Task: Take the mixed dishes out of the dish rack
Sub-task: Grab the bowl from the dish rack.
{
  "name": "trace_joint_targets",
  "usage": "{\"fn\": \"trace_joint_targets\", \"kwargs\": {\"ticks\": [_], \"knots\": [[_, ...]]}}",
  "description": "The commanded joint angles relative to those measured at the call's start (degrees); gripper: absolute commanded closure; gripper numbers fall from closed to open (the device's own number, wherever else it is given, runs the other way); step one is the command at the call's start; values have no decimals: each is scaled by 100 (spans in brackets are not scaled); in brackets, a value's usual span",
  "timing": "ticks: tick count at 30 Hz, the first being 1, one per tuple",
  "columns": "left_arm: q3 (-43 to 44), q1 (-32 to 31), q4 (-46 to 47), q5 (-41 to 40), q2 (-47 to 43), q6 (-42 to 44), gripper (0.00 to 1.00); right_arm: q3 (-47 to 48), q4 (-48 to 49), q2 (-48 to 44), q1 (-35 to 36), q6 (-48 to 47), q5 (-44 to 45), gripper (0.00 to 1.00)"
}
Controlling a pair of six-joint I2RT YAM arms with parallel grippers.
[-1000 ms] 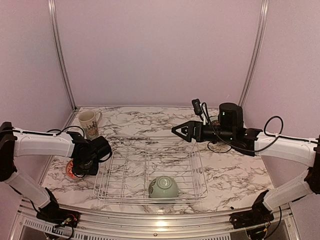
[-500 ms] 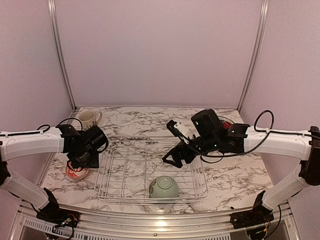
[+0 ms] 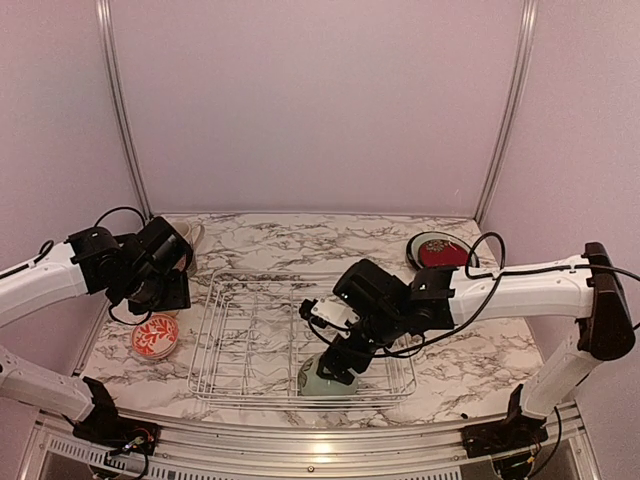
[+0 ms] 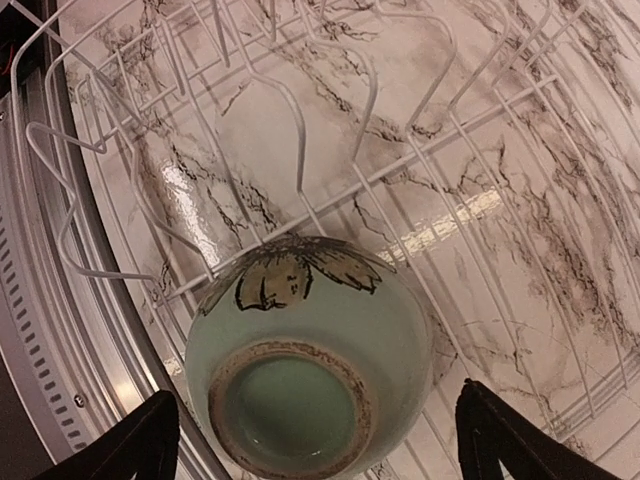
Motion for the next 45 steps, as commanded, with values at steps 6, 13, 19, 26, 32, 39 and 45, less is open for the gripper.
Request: {"fn": "trace_joint_targets", "kwargs": {"ticks": [6,13,19,26,32,39,45], "knots": [[607,7,69,-138,-589,520,27,251,-289,127,249,-113,200,11],[608,3,974,461,-923,864,18,259,-259,192,254,-97,220,24],[660,3,1211,658,-949,949,15,259,-234,264,259,-69,284,25],[622,3,1284,713,-897,944,15,319,-216,339,337,-75,385,30],[603,6,1302,694,-896,925,14,330,-193,339,358,-78,447,44],[605,6,1318,689,-879,916,14,285,-160,198,364,-65,579,57],[595,7,1359,752,-844,907,14,244,15,-64,365,-13,702,66]]}}
